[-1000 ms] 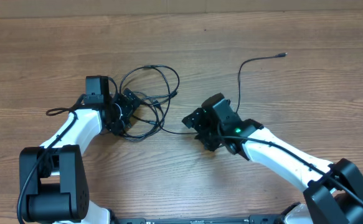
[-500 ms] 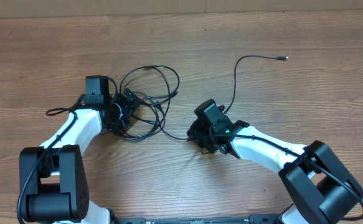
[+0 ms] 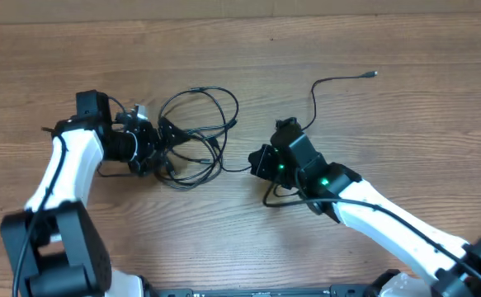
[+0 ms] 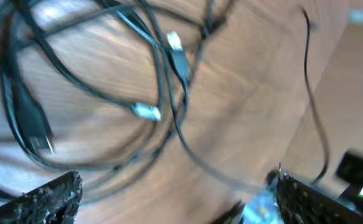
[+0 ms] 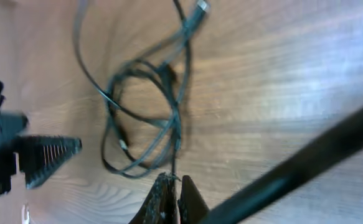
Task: Untangle cables
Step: 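Draw the right gripper further right, stretching the cable out of the bundle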
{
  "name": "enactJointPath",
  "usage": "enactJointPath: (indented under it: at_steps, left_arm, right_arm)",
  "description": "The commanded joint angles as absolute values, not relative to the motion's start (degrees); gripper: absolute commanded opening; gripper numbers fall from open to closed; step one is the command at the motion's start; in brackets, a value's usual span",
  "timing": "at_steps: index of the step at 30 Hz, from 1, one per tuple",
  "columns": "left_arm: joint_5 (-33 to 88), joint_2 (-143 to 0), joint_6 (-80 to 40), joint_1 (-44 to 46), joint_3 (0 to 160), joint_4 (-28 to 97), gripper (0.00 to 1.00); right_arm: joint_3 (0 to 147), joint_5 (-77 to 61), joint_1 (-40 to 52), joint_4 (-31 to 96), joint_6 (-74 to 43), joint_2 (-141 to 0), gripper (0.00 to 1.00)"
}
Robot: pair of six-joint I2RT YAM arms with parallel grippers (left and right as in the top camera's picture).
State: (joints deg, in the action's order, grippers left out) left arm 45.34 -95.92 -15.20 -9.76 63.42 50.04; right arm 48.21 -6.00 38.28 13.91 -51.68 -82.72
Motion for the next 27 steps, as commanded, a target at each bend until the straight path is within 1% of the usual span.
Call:
enactJointPath:
  at_steps: [1, 3, 5, 7, 8, 10, 13, 15, 17, 18, 19, 20, 21, 24, 26, 27]
  left_arm:
    - [50.2, -89.7, -9.7, -8.0, 64.5, 54.3, 1.00]
    - [51.7, -88.7, -12.8, -7.6, 64.5, 58.7, 1.00]
    - [51.0, -88.7, -16.5, -6.6, 64.0, 61.3, 1.00]
    - [46.2, -88.7, -25.5, -4.8, 62.0, 61.2, 0.99]
    - [42.8, -88.7, -32.2, -3.5, 60.4, 60.5, 1.00]
    - [40.0, -88.7, -41.9, -1.3, 57.8, 59.1, 1.00]
    - [39.8, -88.7, -53.5, 2.2, 52.9, 53.0, 0.99]
    - [38.3, -88.8, -59.9, 4.2, 49.3, 47.7, 0.88]
    - [32.2, -88.8, -68.7, 6.7, 44.9, 41.5, 0.88]
    - [30.1, -88.8, -71.7, 7.4, 43.5, 39.6, 0.92]
    - [28.7, -88.8, -74.0, 7.9, 42.5, 38.3, 0.95]
    - [27.6, -88.8, -76.4, 8.5, 41.5, 36.9, 0.93]
    - [26.5, -88.8, -77.7, 8.9, 40.9, 35.7, 0.85]
    - [21.0, -88.8, -78.3, 9.7, 40.2, 32.8, 0.82]
    - [19.1, -88.8, -78.6, 10.0, 40.2, 32.3, 0.79]
    - [18.1, -88.8, -78.7, 10.2, 40.2, 32.0, 0.75]
  right_arm:
    - [49.0, 1.3, 38.2, 13.9, -47.4, -77.8, 0.04]
    - [49.0, 4.4, 38.2, 13.8, -47.3, -75.5, 0.04]
    - [49.0, 5.9, 38.2, 13.5, -44.6, -73.8, 0.04]
    - [49.0, 6.5, 38.2, 13.6, -43.1, -73.3, 0.04]
    - [49.0, 6.4, 38.2, 13.7, -43.2, -73.3, 0.04]
    - [49.0, 6.4, 38.2, 13.9, -43.2, -73.3, 0.04]
    - [49.0, 6.4, 38.2, 13.9, -43.2, -73.3, 0.04]
    - [49.0, 6.4, 38.2, 13.9, -43.2, -73.3, 0.04]
    - [49.0, 6.4, 38.2, 14.1, -43.2, -73.3, 0.04]
    - [49.0, 6.4, 38.2, 14.3, -43.2, -73.3, 0.04]
    - [49.0, 6.4, 38.2, 14.5, -43.2, -73.3, 0.04]
    - [49.0, 6.4, 38.2, 14.6, -43.2, -73.3, 0.04]
    - [49.0, 6.4, 38.2, 14.8, -43.2, -73.3, 0.04]
    - [49.0, 6.3, 38.2, 15.1, -43.2, -73.3, 0.04]
    - [49.0, 6.0, 38.2, 15.3, -43.2, -73.3, 0.04]
    - [49.0, 5.7, 38.2, 15.2, -43.2, -73.3, 0.04]
